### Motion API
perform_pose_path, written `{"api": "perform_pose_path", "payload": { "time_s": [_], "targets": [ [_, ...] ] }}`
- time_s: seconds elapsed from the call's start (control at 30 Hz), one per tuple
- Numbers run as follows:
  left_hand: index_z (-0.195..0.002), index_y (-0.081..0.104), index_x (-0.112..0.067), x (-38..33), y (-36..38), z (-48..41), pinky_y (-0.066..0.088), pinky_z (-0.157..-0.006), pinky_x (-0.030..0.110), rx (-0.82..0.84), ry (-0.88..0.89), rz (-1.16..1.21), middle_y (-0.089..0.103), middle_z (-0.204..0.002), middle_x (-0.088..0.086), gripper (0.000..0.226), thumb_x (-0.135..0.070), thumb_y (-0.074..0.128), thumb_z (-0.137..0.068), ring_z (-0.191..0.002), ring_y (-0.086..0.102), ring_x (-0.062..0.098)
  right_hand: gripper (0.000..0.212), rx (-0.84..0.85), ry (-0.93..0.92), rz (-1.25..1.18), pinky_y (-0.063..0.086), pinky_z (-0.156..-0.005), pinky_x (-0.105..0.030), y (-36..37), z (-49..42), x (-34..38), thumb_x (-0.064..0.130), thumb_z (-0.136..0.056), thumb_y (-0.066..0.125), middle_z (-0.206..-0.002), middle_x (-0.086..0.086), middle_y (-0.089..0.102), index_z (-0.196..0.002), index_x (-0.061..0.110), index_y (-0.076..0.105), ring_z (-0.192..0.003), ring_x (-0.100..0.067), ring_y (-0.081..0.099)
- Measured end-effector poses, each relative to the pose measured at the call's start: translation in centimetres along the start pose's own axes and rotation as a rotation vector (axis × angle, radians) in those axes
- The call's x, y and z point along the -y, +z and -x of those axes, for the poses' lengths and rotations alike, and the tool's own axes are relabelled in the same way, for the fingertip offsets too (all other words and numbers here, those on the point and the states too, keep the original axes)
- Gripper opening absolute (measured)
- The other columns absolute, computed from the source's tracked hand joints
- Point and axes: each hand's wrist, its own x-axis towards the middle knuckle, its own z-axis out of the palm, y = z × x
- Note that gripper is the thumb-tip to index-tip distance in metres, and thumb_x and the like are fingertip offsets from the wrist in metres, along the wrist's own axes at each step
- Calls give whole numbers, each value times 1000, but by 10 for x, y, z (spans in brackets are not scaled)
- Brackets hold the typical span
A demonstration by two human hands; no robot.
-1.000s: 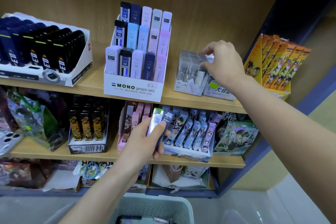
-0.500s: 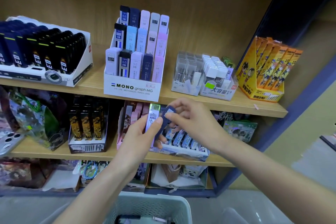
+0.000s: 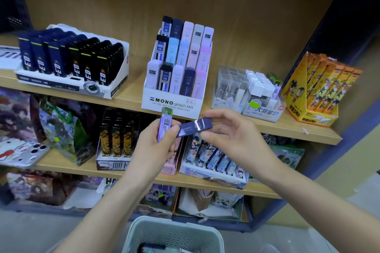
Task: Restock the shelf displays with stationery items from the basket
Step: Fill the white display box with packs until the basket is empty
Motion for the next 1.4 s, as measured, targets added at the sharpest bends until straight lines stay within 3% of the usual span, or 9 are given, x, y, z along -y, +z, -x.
{"api": "perform_pose_path", "payload": {
  "time_s": [0.13, 0.37, 0.53, 0.77, 0.97, 1.07, 1.17, 1.27, 1.4],
  "targets": [
    [-89, 63, -16, -7, -6, 3, 26, -41, 13, -33, 41, -24, 36, -44, -11, 20, -20, 45, -99, -41, 29, 4, 23, -127, -52, 25, 54, -85, -27, 4, -13, 13, 5, -84, 67, -95, 2, 70, -94, 25, 64, -87, -12, 68],
    [-92, 49, -15, -14, -21, 1, 21, -34, 12, -82, -73, -2, 42, -47, -11, 11, -20, 44, -100, -32, 26, 2, 20, -404, -336, 326, 47, -78, -9, -8, -59, 44, 4, -87, 63, -91, 13, 63, -104, 15, 63, -82, 4, 59],
    [-91, 42, -7, -21, -30, 4, 20, -33, 15, -59, -92, 63, 46, -37, -9, 10, -11, 40, -100, -30, 24, 5, 20, -266, -307, 560, 40, -72, 0, 1, -80, 42, 4, -89, 62, -90, 12, 58, -101, 19, 60, -79, 5, 54],
    [-95, 50, -14, -22, -36, 4, 26, -37, 17, -56, -39, 39, 59, -75, -5, 10, -22, 45, -99, -42, 34, 8, 19, -219, -278, 791, 36, -66, 4, -7, -97, 49, 6, -86, 66, -87, 5, 59, -103, 13, 69, -75, -9, 53],
    [-88, 48, -13, -22, -36, 1, 26, -36, 17, -59, -67, 102, 61, -68, -8, 14, -15, 40, -99, -41, 34, 8, 17, -175, -332, 803, 52, -78, -25, -1, -94, 39, 10, -81, 73, -87, 7, 59, -96, 16, 68, -78, -11, 59],
    [-90, 50, -16, -21, -35, 3, 30, -38, 17, -48, -28, 67, 62, -67, -8, 14, -18, 41, -100, -43, 38, 8, 18, -220, -376, 883, 41, -74, -19, 2, -92, 35, 13, -87, 66, -94, 8, 48, -105, 14, 69, -79, -8, 46],
    [-93, 59, -21, -20, -34, 4, 36, -43, 20, -28, 66, 43, 55, -70, -1, 11, -25, 49, -96, -50, 43, 10, 17, -211, -393, 733, 37, -71, -7, 13, -72, 38, 20, -94, 55, -92, 13, 46, -107, 18, 66, -76, -4, 46],
    [-92, 64, -23, -17, -29, 7, 41, -50, 20, 40, 153, -1, 54, -64, -7, 12, -28, 53, -91, -57, 48, 10, 9, -5, -271, 531, 45, -71, -14, 26, -38, 38, 32, -93, 51, -86, 17, 58, -93, 30, 60, -79, -2, 56],
    [-85, 61, -23, -8, -18, 14, 44, -59, 22, 103, 194, -51, 60, -68, -9, 20, -41, 58, -77, -62, 54, 9, 12, 66, -134, 216, 52, -63, -19, 28, -2, 24, 14, -88, 64, -72, 8, 65, -83, 25, 62, -69, -6, 64]
  ]
}}
